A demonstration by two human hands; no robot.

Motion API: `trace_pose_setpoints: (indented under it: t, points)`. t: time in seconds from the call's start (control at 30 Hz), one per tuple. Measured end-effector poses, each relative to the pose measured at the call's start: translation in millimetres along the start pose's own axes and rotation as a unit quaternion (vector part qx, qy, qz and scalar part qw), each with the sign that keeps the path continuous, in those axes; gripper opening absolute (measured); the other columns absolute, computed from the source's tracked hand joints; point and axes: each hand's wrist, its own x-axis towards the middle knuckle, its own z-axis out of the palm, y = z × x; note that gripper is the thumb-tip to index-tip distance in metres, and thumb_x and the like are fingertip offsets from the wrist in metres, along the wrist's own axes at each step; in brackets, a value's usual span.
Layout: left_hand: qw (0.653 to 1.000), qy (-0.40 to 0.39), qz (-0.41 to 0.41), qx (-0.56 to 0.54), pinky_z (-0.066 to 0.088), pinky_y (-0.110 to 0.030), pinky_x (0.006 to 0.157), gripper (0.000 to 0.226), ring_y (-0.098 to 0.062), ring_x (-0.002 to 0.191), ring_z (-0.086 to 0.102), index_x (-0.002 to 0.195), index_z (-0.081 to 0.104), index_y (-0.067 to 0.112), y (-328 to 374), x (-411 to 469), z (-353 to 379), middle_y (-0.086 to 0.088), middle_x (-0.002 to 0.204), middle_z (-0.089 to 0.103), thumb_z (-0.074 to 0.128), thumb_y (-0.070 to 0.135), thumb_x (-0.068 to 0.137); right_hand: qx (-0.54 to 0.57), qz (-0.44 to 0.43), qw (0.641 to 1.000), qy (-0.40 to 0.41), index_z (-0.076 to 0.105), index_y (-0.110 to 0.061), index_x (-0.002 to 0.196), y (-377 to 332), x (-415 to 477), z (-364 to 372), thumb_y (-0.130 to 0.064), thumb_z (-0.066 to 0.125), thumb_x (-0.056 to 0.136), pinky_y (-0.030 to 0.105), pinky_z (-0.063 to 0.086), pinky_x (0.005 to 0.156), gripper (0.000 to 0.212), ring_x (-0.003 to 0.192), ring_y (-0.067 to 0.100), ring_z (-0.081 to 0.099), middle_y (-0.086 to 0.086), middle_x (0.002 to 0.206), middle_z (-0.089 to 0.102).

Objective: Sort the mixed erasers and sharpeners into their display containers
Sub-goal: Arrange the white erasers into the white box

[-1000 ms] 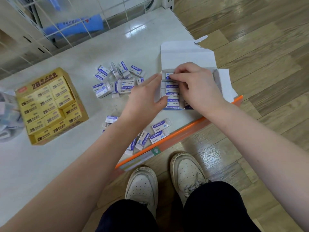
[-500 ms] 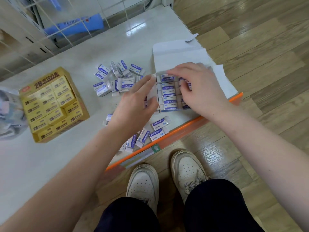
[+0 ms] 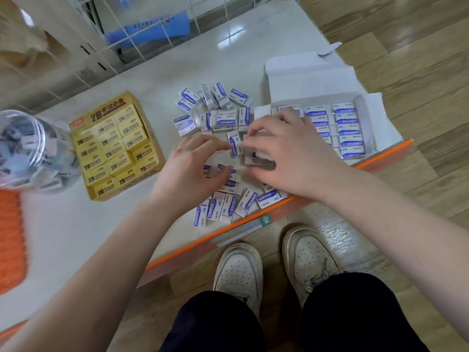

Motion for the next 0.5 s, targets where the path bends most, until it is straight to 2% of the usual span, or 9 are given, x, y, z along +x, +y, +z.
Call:
trace_pose_setpoints:
  t: [0.1,0.17,0.33,0.43,0.5]
  points:
    - [1.0,-0.002,-0.022,-0.001,0.043,-0.046,0.097,0.043,-0.022,0.115,0.051,0.12,0.061,0.019,2.2,-0.2,4.4,0.0,0.121,0.059,0.058,0.036,0.08,-0.082,-0.002,0.996,0.028,0.071,-0.014,0.096,-2.2,1.9,6.2,-0.025,0.069,0.074,0.042,0.037,0.079,0.024,0.104,0.031,0.046,0.001,0.112,0.061]
    - [0.999,0.008,-0.037,-0.001,0.04,-0.042,0.101,0.042,-0.021,0.12,0.047,0.127,0.056,0.019,2.4,1.4,7.4,0.0,0.127,0.054,0.06,0.029,0.086,-0.079,0.007,0.996,0.029,0.071,-0.01,0.094,-2.6,3.6,9.6,-0.02,0.069,0.074,0.042,0.038,0.078,0.022,0.104,0.032,0.045,0.002,0.109,0.061]
    - [0.998,0.008,-0.052,0.016,0.032,-0.036,0.108,0.055,-0.017,0.131,0.036,0.14,0.042,0.021,4.6,12.3,10.9,0.004,0.141,0.043,0.059,0.03,0.089,-0.035,0.016,0.999,0.023,0.073,-0.014,0.085,2.3,5.3,9.1,-0.027,0.075,0.069,0.041,0.034,0.079,0.021,0.106,0.03,0.043,0.0,0.107,0.061]
    - [0.998,-0.002,-0.049,0.026,0.029,-0.036,0.109,0.057,-0.018,0.13,0.036,0.141,0.042,0.023,6.3,18.9,11.1,0.005,0.141,0.042,0.06,0.035,0.088,-0.014,0.005,1.0,0.023,0.072,-0.019,0.078,3.2,4.8,8.7,-0.032,0.08,0.064,0.037,0.025,0.077,0.02,0.104,0.025,0.035,-0.001,0.104,0.061]
    - [0.998,-0.003,-0.051,0.035,0.028,-0.036,0.107,0.055,-0.019,0.127,0.036,0.139,0.045,0.023,6.8,21.4,11.1,0.006,0.138,0.043,0.06,0.037,0.088,-0.025,-0.009,1.0,0.016,0.072,-0.021,0.078,3.6,2.7,9.7,-0.035,0.081,0.061,0.038,0.026,0.077,0.023,0.103,0.023,0.032,0.0,0.105,0.061]
